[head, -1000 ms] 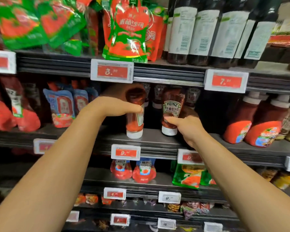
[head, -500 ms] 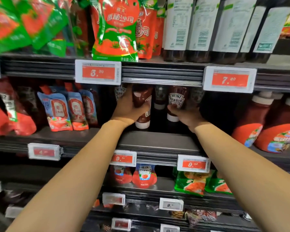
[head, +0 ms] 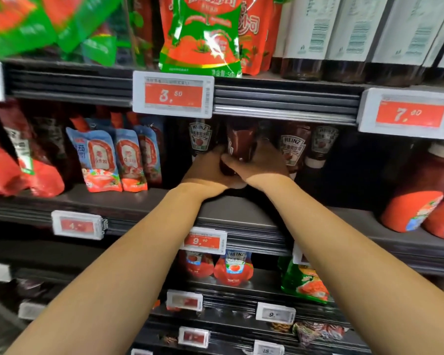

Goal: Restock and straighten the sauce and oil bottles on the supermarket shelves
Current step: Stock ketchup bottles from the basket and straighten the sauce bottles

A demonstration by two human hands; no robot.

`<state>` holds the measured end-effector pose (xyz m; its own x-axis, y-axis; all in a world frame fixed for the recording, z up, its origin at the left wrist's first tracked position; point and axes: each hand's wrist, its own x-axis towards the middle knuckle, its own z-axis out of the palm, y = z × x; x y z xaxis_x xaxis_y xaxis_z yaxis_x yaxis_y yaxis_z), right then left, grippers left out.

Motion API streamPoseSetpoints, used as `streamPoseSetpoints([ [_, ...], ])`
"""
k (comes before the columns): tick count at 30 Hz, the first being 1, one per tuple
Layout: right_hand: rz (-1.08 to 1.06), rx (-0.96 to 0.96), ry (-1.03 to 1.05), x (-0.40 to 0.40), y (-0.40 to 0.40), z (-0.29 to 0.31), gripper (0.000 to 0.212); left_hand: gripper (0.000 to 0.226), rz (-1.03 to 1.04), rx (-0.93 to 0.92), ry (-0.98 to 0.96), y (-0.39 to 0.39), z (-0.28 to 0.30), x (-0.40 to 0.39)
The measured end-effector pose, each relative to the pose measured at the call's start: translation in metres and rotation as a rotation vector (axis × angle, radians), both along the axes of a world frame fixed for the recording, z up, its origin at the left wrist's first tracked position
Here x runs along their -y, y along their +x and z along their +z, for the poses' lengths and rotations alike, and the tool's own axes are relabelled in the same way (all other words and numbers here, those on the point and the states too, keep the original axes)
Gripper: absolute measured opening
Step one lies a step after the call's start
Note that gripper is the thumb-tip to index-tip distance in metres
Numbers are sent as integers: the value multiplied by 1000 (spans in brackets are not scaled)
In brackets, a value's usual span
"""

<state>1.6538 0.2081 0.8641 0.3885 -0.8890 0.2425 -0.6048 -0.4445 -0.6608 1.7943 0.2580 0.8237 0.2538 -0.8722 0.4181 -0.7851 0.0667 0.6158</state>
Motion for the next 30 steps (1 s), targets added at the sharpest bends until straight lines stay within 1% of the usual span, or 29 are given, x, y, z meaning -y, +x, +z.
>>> streamPoseSetpoints([
  [2, 17, 54, -1, 8, 1, -5, 57, 55, 56, 19, -4, 2, 0, -1],
  [4, 73, 140, 49, 19, -1, -9, 47, 55, 130, -25, -46, 6, 0, -1],
  [6, 99, 197, 60, 29, -1, -14, 48, 49, 201, -83, -151, 11, 1, -2],
  [8, 91, 217, 62, 35, 2, -18, 55, 33, 303, -120, -241, 16, 5, -4],
  [9, 86, 227, 70, 38, 5, -19, 56, 29, 370, -118, -281, 18, 6, -3],
  [10, 82, 237, 86, 40, 8, -20, 55, 31, 431, -115, -314, 20, 6, -2],
  [11, 75, 249, 105, 41, 10, -21, 53, 39, 477, -130, -331, 21, 6, -1],
  [12, 68, 264, 121, 42, 14, -21, 51, 53, 503, -165, -316, 22, 5, 1],
  [14, 54, 299, 141, 45, 21, -23, 47, 87, 509, -252, -205, 22, 3, 7],
  [15, 48, 310, 142, 45, 25, -24, 47, 99, 493, -274, -150, 22, 2, 10],
  [16, 49, 312, 134, 45, 27, -26, 48, 104, 468, -277, -113, 23, 0, 13],
  [18, 42, 260, 82, 45, 28, -29, 59, 103, 427, -270, -78, 26, -2, 17],
  [20, 22, 172, -10, 44, 26, -30, 71, 95, 426, -262, -53, 29, -3, 20],
  [22, 33, 138, -45, 45, 26, -29, 65, 88, 444, -238, -39, 32, -5, 23],
  [25, 19, 95, -54, 41, 29, -23, 54, 84, 454, -233, -27, 33, -5, 24],
  [28, 22, 15, -103, 28, 25, -21, 54, 83, 443, -227, -48, 32, -4, 21],
  [30, 28, -25, -125, 19, 14, -19, 58, 88, 460, -253, -47, 30, -1, 16],
])
